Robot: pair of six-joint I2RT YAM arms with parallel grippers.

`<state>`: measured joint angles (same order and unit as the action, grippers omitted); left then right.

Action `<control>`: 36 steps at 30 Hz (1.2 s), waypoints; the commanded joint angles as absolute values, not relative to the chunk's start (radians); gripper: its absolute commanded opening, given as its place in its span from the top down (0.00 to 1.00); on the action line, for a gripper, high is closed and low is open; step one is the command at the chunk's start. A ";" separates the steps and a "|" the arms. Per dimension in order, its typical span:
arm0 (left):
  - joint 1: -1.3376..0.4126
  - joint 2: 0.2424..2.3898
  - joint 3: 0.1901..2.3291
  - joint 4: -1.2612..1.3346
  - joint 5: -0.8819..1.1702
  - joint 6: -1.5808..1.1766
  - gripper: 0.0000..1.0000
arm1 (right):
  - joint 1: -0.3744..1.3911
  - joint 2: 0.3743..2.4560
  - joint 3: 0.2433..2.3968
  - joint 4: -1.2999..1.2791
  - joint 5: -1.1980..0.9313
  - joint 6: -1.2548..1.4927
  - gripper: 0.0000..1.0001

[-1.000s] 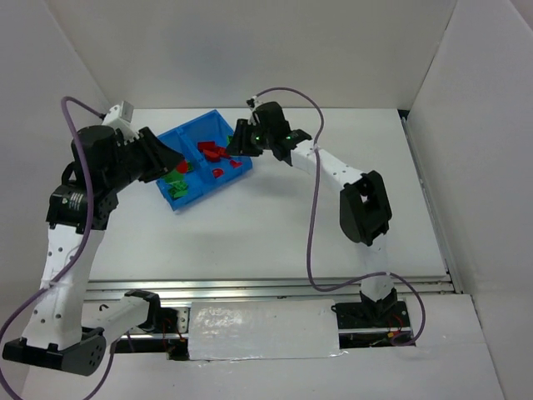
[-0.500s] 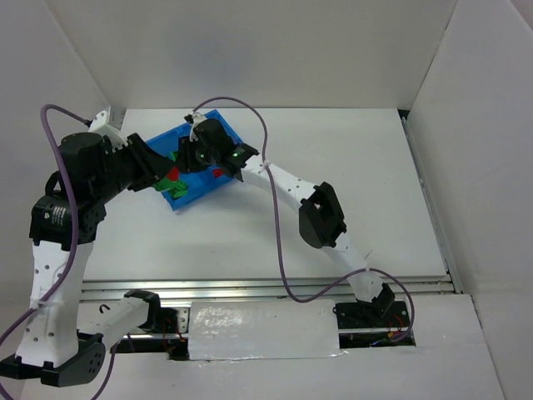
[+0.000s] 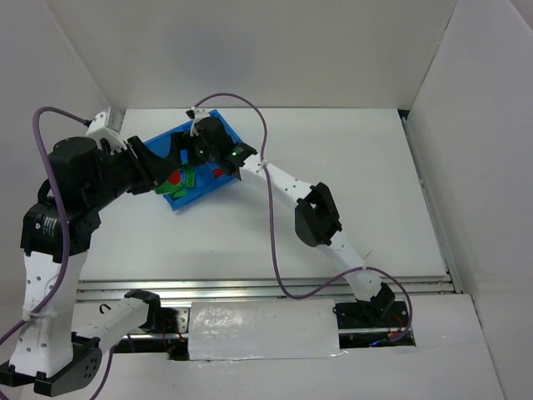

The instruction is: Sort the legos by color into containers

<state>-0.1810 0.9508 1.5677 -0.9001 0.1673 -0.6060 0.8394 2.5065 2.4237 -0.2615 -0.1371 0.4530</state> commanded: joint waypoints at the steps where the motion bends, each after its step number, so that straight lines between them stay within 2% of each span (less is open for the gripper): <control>1: -0.193 0.953 1.634 -0.888 0.138 -0.586 1.00 | 0.839 2.404 2.461 -0.196 -0.132 0.437 0.00; 2: -0.193 0.956 1.637 -0.891 0.121 -0.592 1.00 | 0.836 2.373 2.433 -0.199 -0.133 0.436 0.00; 4: -0.193 0.969 1.640 -0.878 0.136 -0.601 1.00 | 0.805 2.216 2.218 -0.143 -0.164 0.463 0.00; 5: -0.193 0.976 1.638 -0.867 0.156 -0.604 1.00 | 0.789 2.141 2.097 -0.021 -0.196 0.480 0.00; 6: -0.193 0.986 1.632 -0.824 0.184 -0.609 1.00 | 0.769 1.996 1.848 0.054 -0.297 0.524 0.00; 7: -0.192 0.991 1.608 -0.789 0.221 -0.611 1.00 | 0.724 1.933 1.736 0.133 -0.370 0.549 0.00; 8: -0.190 0.986 1.588 -0.746 0.317 -0.624 1.00 | 0.704 1.868 1.536 0.273 -0.520 0.599 0.00; 11: -0.190 0.963 1.455 -0.476 0.546 -0.687 1.00 | 0.661 1.648 1.318 0.444 -0.702 0.662 0.00; 12: -0.190 0.951 1.375 -0.313 0.590 -0.718 1.00 | 0.663 1.549 1.221 0.459 -0.763 0.669 0.00; 15: -0.195 0.939 1.229 -0.065 0.696 -0.854 1.00 | 0.687 1.369 1.035 0.599 -0.770 0.779 0.00; 17: -0.202 0.939 1.180 0.107 0.686 -0.934 1.00 | 0.716 1.269 0.904 0.774 -0.678 0.916 0.00; 20: -0.218 0.954 1.120 0.241 0.661 -0.995 1.00 | 0.768 1.197 0.838 0.815 -0.461 1.023 0.00; 23: -0.238 0.969 1.106 0.308 0.638 -1.019 1.00 | 0.814 1.193 0.862 0.798 -0.304 1.045 0.00; 27: -0.252 0.989 1.117 0.362 0.640 -1.045 1.00 | 0.860 1.249 0.957 0.709 -0.235 1.009 0.03; 36: -0.279 0.993 1.094 0.379 0.640 -1.055 1.00 | 0.862 1.338 1.042 0.767 -0.242 0.969 0.10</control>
<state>-0.2676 1.0008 1.0893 0.3073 0.6270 -1.0519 0.8551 1.3296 0.9802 0.7116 -0.2649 0.9939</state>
